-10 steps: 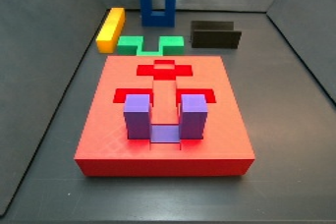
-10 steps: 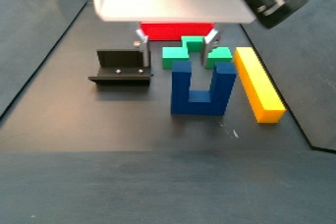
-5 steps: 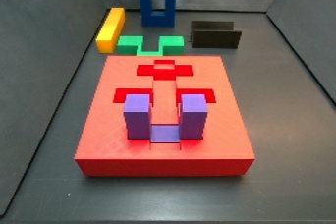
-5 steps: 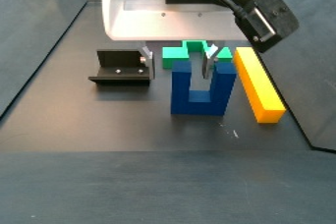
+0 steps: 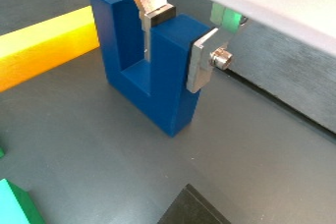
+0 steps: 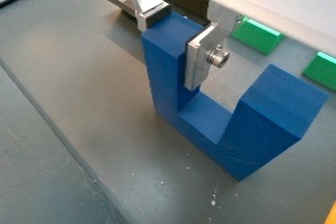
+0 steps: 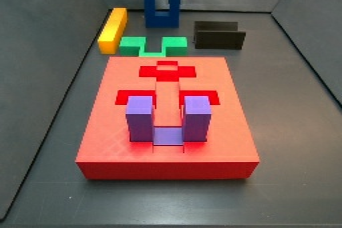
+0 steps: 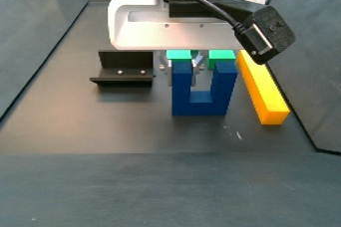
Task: Pick up the blue object. Move up. Move to above the board. Insert the blue object.
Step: Pick up the blue object.
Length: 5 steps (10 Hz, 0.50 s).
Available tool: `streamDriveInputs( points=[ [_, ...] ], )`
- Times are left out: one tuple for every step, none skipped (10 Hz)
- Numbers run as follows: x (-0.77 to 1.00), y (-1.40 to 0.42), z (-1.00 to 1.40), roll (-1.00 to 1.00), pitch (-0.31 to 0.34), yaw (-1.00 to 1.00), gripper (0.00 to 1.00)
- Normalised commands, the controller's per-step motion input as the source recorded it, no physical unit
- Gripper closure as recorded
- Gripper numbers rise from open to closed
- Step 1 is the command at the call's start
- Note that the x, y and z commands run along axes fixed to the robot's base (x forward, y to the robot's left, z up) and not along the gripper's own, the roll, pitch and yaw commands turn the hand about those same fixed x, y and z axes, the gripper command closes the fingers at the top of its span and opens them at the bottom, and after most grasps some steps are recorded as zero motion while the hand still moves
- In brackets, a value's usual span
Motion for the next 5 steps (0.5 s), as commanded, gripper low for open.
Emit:
streamDriveInputs(
  points=[
    [0.00, 0.00, 0.00, 0.00, 0.000, 0.00, 1.00],
    [0.00, 0.00, 0.00, 0.00, 0.000, 0.00, 1.00],
    [0.00, 0.00, 0.00, 0.00, 0.000, 0.00, 1.00],
    [0.00, 0.00, 0.00, 0.00, 0.000, 0.00, 1.00],
    [0.00, 0.00, 0.00, 0.00, 0.000, 0.00, 1.00]
  ],
)
